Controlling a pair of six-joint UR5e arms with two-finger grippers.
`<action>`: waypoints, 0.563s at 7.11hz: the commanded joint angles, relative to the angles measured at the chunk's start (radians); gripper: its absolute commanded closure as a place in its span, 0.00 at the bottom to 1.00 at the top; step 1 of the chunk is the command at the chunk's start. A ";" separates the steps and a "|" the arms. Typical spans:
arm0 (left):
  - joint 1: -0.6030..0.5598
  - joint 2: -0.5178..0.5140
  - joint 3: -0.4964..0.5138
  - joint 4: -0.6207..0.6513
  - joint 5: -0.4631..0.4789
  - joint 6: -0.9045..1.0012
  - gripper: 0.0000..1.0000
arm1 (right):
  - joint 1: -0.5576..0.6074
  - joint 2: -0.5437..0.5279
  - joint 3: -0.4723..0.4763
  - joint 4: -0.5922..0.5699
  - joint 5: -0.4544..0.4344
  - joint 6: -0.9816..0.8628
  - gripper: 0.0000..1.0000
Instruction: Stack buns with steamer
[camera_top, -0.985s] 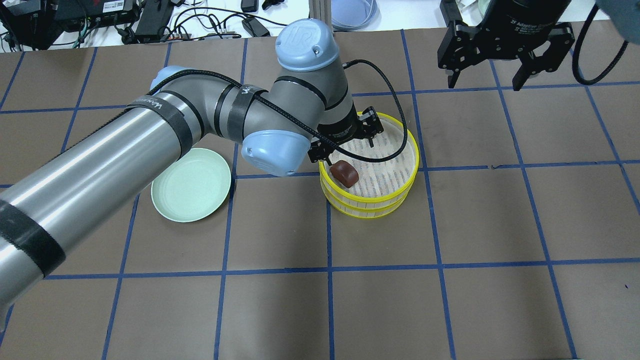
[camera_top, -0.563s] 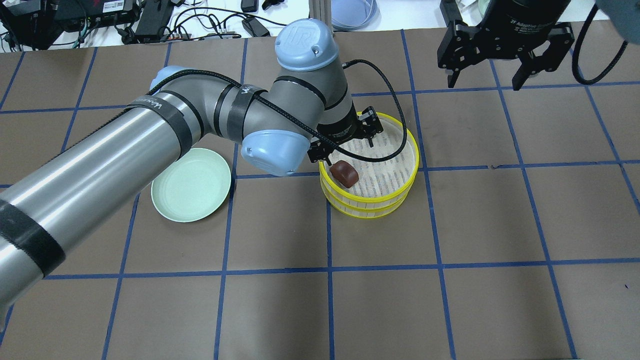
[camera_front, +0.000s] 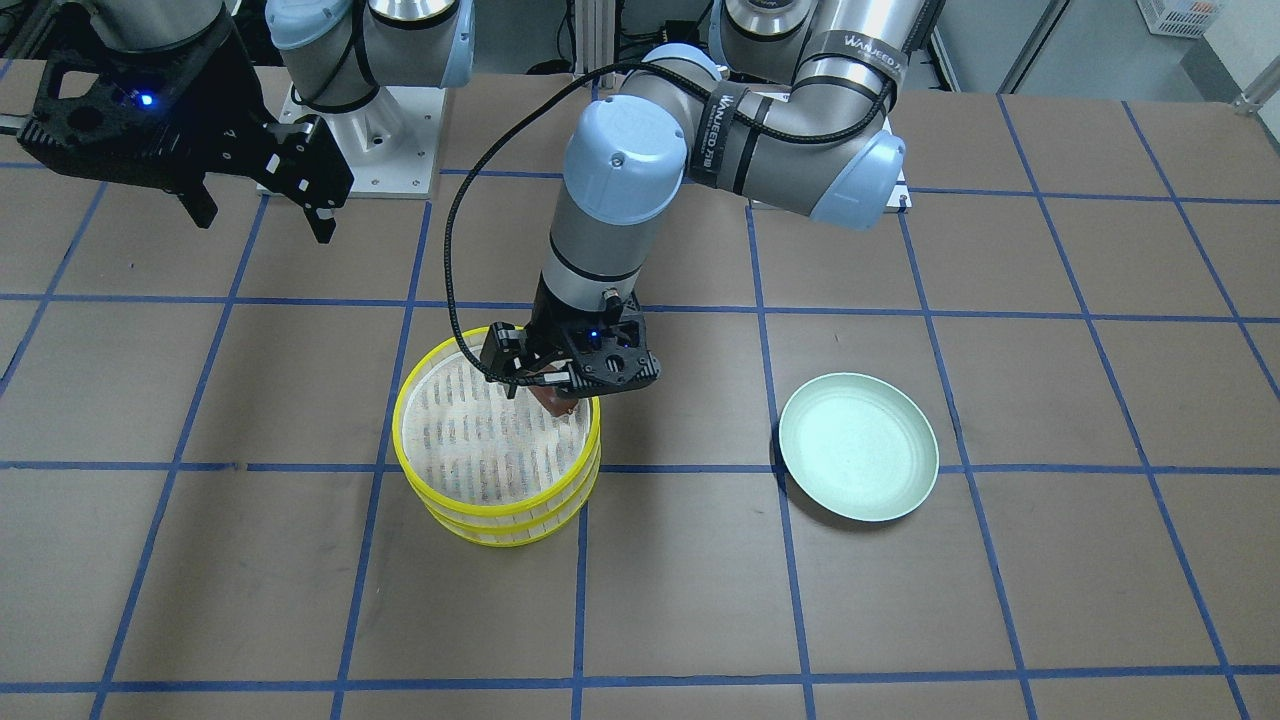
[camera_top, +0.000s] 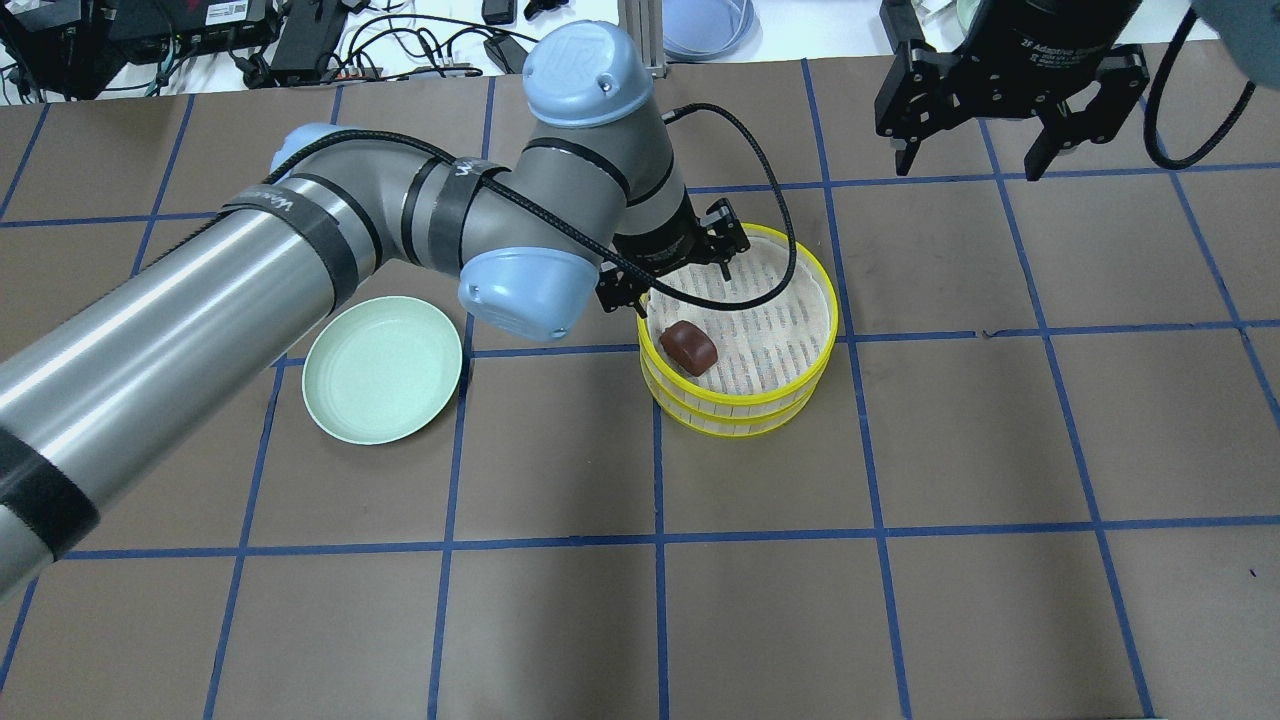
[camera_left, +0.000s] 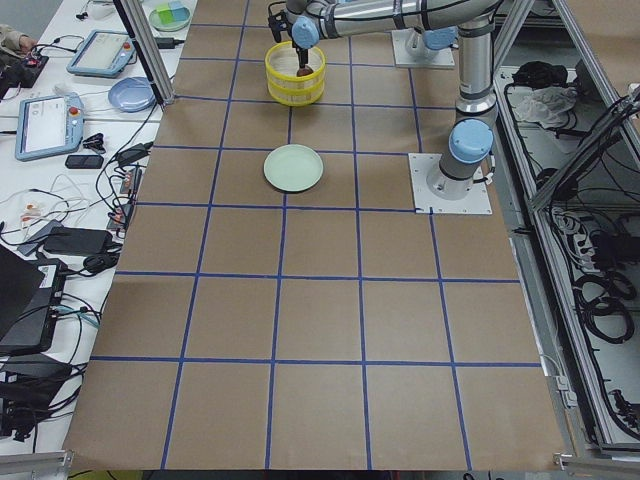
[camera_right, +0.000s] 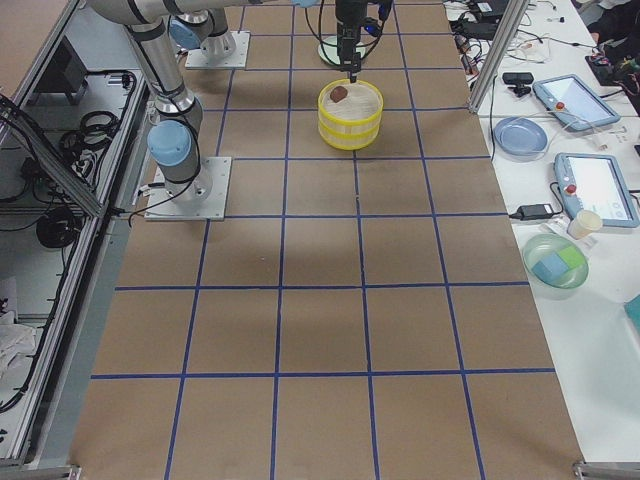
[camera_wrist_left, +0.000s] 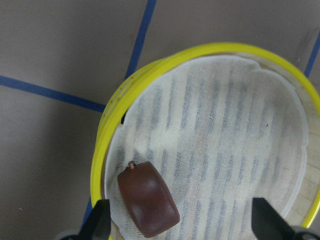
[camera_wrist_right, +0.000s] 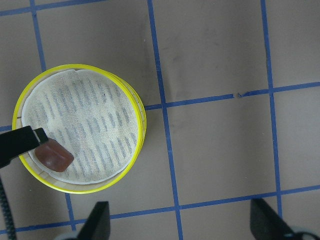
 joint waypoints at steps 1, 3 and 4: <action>0.087 0.073 -0.007 -0.046 0.026 0.154 0.00 | 0.000 -0.001 0.000 0.002 0.000 0.000 0.00; 0.191 0.168 0.005 -0.211 0.148 0.395 0.00 | 0.000 -0.001 0.000 0.002 0.000 0.000 0.00; 0.259 0.212 0.008 -0.273 0.152 0.492 0.00 | 0.000 -0.001 0.000 0.002 0.000 0.000 0.00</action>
